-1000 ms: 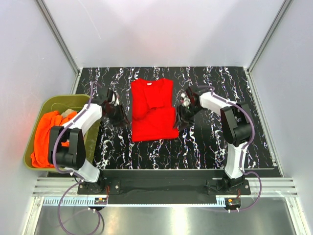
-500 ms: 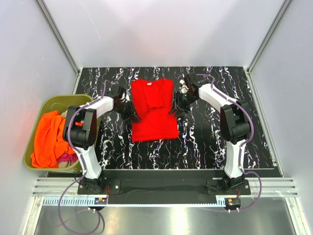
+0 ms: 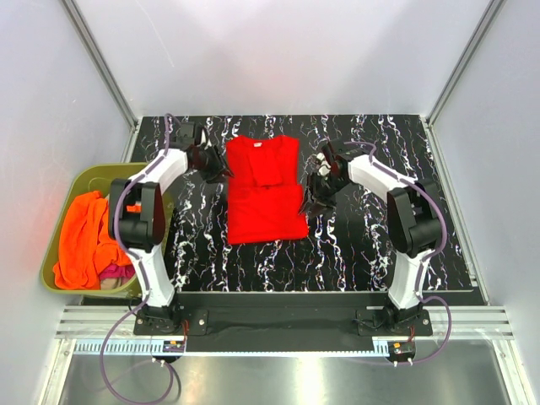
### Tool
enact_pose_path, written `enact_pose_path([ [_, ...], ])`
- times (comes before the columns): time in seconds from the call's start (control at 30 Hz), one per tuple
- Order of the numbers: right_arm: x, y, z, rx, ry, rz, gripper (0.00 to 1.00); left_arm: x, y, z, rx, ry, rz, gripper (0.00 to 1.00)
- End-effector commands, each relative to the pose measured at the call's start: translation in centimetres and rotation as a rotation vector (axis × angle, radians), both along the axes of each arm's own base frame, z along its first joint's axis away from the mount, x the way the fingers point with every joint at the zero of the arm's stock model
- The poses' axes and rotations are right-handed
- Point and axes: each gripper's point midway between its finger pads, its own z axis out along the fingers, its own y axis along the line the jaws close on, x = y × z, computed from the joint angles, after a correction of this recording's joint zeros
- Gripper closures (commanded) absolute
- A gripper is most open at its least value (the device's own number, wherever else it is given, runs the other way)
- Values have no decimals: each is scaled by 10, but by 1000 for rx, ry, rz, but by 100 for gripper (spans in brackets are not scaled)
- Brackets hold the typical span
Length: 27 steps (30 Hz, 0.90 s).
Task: Fold and stack the t-shirts
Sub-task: Fold the tshirt
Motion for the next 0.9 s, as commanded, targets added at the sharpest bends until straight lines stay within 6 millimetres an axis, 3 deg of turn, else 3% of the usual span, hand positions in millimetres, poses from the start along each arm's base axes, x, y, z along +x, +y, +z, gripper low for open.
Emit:
enact_pose_path([
  [0.0,1,-2,22,15,-69,-4,51,-22,13,21,84,-53,13,59],
  [0.07,-1,0,18,31,-59,1,50,-40,11,31,69,-71,-12,59],
  [0.1,-2,7,21,82,-55,13,49,-59,3,21,43,-35,-55,59],
  [0.17,-8,14,16,130,-21,31,49,-76,-11,24,-7,-37,-108,62],
  [0.2,-11,20,18,165,-8,43,49,-95,-26,17,-59,2,-149,64],
  [0.3,-13,34,15,200,-3,83,52,-103,-46,19,-123,-25,-179,70],
  [0.4,-16,53,17,269,-6,129,61,-85,-57,20,-182,-54,-194,71],
  [0.43,-17,58,18,295,4,141,64,-78,-58,8,-185,-28,-191,71],
  [0.5,-18,68,17,367,29,159,75,-57,-59,14,-229,-28,-172,72],
  [0.53,-17,70,11,379,44,160,79,-48,-58,3,-235,-14,-158,71],
  [0.57,-19,71,7,385,51,165,88,-36,-57,6,-239,-31,-149,71],
  [0.67,-24,65,-17,360,83,163,97,-13,-43,-18,-213,1,-102,71],
  [0.77,-35,52,-46,313,131,149,97,-9,-28,-36,-215,61,-66,71],
  [0.83,-37,42,-52,302,149,123,98,-15,-19,-45,-167,100,-75,71],
  [0.87,-36,42,-48,300,138,121,97,-12,-16,-40,-141,85,-86,71],
])
